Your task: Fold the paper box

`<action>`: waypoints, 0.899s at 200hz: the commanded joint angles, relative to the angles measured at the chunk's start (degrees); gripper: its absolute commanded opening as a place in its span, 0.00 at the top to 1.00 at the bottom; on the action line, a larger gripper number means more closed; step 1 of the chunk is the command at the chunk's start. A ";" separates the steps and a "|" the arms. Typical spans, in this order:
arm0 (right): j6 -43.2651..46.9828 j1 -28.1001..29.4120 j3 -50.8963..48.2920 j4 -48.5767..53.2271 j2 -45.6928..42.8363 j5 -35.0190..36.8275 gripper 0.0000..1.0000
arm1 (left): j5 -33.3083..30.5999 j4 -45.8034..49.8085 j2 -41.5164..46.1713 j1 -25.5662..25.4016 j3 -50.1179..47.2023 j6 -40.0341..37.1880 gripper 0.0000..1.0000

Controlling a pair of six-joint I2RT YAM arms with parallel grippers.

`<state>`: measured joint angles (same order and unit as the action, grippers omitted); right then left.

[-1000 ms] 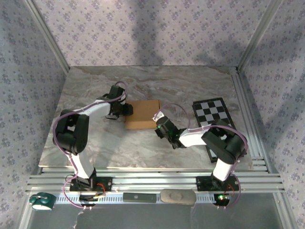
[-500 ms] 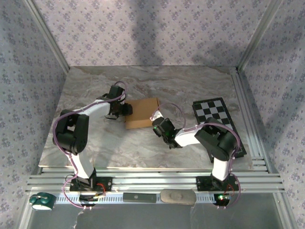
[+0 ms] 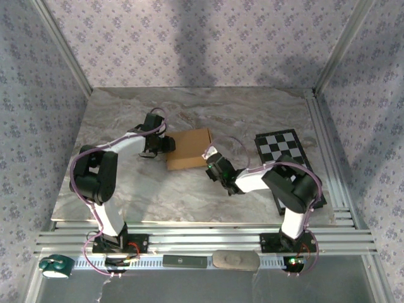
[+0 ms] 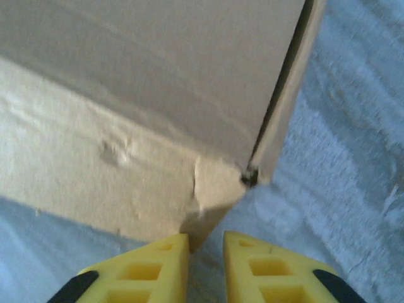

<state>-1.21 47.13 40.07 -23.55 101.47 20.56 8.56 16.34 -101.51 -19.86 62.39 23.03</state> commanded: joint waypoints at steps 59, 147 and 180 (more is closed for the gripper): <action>-8.42 -4.14 -8.03 5.31 -17.92 -18.10 0.65 | 2.36 2.37 -0.53 -1.54 -5.79 7.67 0.68; -21.65 -13.94 -2.91 13.51 -20.34 -26.31 0.66 | -0.19 0.69 7.44 -2.34 -8.61 10.54 0.55; -19.80 -17.58 1.24 15.11 -13.93 -31.46 0.64 | -2.75 4.99 13.56 -2.63 -8.00 7.69 0.49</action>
<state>-20.60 32.03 37.85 -11.88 83.46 -4.93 8.29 15.86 -93.10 -22.13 54.13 33.06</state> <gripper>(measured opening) 0.354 0.500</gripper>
